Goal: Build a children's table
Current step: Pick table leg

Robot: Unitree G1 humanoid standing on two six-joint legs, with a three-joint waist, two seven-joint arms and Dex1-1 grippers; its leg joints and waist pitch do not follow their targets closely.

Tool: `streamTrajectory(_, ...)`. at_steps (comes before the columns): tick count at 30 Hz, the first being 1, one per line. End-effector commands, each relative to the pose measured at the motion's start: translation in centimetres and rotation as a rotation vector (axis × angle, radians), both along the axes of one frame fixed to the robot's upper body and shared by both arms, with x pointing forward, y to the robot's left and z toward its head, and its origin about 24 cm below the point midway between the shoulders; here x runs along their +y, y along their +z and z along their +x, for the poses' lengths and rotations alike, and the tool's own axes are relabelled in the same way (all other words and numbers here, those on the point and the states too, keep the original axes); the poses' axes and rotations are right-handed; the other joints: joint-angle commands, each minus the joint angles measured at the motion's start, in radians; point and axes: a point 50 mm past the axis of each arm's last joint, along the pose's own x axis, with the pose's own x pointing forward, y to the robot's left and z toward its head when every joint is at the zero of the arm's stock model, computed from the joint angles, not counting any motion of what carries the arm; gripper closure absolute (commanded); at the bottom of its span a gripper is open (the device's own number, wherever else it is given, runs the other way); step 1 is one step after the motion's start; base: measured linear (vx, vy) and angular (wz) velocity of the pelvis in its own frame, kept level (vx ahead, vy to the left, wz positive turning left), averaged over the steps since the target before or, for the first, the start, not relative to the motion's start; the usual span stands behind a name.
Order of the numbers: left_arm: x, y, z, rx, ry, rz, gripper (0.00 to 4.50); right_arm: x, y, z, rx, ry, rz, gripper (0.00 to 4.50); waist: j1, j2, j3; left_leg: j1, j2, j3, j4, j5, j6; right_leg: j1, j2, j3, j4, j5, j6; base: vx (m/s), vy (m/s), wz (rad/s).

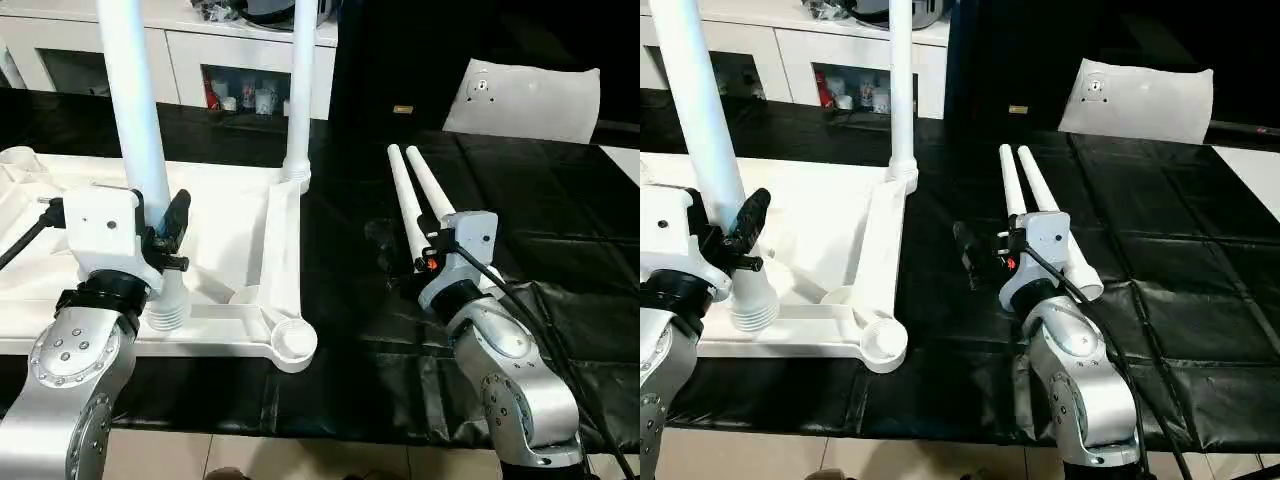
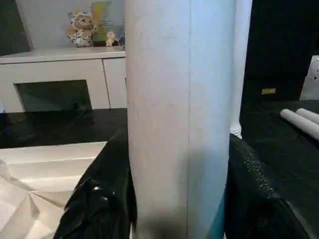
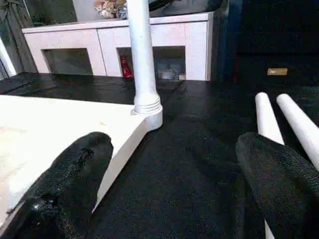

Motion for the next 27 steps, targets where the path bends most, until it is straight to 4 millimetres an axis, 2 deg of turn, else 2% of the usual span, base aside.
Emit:
streamTrajectory(1, 0.03, 0.14, -0.13, -0.010, 0.001, -0.001, 2.64, -0.06, 0.25, 0.22, -0.008, -0.009, -0.004, 0.13, 0.000, 0.015, -0.053, -0.002, 0.015, 0.002, -0.077, -0.214, -0.029, 0.046, -0.048, 0.038, -0.075, -0.296, -0.041, 0.000, 0.000, 0.00)
streamTrajectory(27, 0.03, 0.14, -0.13, -0.010, 0.001, -0.001, 2.64, -0.06, 0.25, 0.22, -0.008, -0.009, -0.004, 0.13, 0.000, 0.016, -0.054, -0.001, 0.015, 0.001, -0.077, -0.208, -0.029, 0.047, -0.048, 0.038, -0.074, -0.284, -0.043, 0.000, 0.000, 0.00)
